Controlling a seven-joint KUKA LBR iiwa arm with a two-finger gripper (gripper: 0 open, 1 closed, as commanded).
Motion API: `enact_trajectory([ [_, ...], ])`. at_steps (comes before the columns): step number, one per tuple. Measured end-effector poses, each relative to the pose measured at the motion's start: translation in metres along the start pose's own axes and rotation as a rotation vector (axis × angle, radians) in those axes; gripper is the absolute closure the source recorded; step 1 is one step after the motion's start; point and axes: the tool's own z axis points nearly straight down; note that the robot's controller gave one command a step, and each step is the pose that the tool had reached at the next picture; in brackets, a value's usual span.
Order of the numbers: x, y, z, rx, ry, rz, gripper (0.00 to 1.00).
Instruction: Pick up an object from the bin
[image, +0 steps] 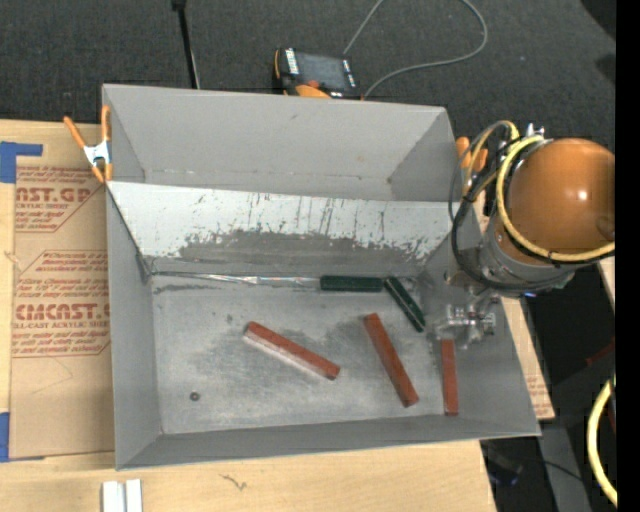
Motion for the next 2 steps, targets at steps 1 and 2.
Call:
enact_trajectory([
  [1, 0.0002, 0.0007, 0.0046, -0.006, -0.002, 0.001, 1.0],
  [2, 0.0003, 0.0007, 0.0046, -0.006, -0.002, 0.001, 1.0],
])
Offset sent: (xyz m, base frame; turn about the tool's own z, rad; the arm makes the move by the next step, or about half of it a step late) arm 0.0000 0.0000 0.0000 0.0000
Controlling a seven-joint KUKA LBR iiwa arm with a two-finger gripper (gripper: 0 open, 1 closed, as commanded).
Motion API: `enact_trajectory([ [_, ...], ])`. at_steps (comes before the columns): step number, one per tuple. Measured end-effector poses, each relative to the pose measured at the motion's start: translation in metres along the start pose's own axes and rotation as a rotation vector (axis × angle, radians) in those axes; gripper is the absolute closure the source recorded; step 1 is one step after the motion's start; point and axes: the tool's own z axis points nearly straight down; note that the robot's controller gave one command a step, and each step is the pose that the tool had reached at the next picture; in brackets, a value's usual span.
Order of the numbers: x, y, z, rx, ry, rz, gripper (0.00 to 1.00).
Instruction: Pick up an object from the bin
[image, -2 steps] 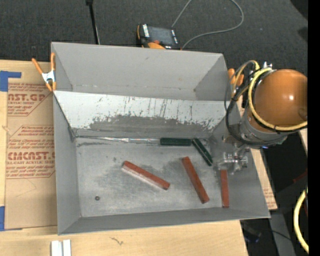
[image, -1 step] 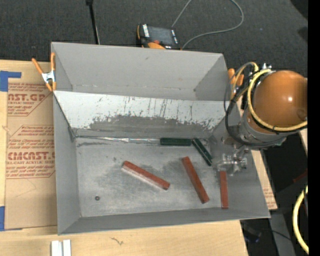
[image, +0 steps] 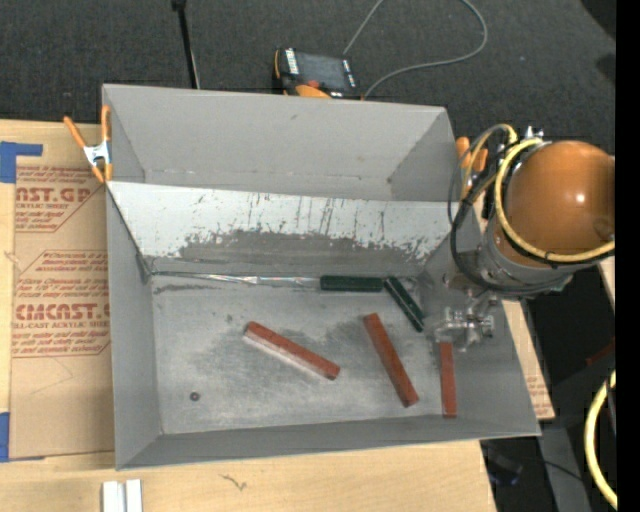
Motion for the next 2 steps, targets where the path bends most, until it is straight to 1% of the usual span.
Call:
enact_trajectory([
  [2, 0.0, 0.0, 0.0, 0.0, 0.0, 0.0, 1.0],
])
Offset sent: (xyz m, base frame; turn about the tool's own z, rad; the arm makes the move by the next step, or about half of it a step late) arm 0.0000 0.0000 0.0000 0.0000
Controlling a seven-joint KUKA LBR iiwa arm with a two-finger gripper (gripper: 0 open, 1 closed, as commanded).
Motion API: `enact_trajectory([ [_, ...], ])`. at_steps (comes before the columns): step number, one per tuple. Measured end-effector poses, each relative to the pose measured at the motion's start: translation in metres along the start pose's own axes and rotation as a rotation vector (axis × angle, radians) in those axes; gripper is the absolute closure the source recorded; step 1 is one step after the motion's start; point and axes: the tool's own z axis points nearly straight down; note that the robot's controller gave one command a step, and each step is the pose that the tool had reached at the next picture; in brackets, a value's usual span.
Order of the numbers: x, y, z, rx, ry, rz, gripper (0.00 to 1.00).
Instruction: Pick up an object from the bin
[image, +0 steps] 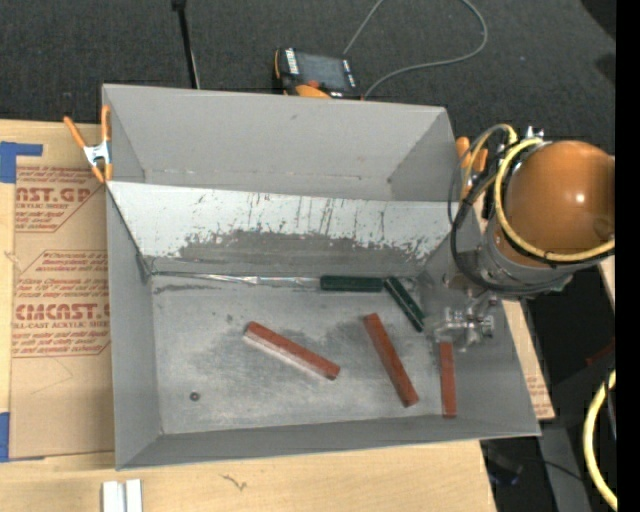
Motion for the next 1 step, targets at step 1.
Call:
enact_trajectory([
  [1, -0.0205, 0.0035, -0.1195, -0.001, 0.0, -0.915, 1.0],
])
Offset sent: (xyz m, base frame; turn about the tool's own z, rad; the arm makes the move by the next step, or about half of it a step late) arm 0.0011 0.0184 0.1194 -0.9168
